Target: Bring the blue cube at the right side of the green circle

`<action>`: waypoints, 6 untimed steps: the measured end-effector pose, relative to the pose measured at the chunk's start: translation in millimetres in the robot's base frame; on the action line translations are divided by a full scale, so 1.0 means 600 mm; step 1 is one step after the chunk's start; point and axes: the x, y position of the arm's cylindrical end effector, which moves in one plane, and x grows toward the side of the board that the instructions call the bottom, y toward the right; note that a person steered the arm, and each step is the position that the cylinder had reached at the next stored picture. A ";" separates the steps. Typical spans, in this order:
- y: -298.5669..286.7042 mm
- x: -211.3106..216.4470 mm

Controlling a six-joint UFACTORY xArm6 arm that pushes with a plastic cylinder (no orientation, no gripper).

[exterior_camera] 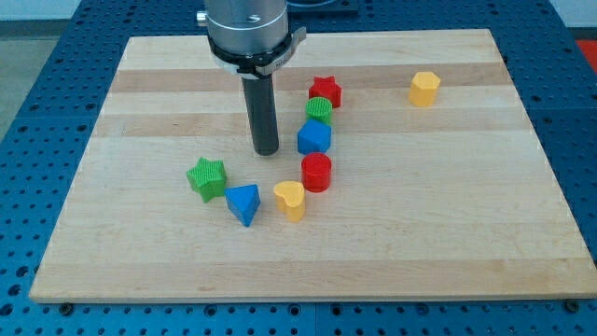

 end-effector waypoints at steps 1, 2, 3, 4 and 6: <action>0.009 0.000; 0.009 0.000; 0.024 0.000; 0.100 -0.002; 0.240 -0.007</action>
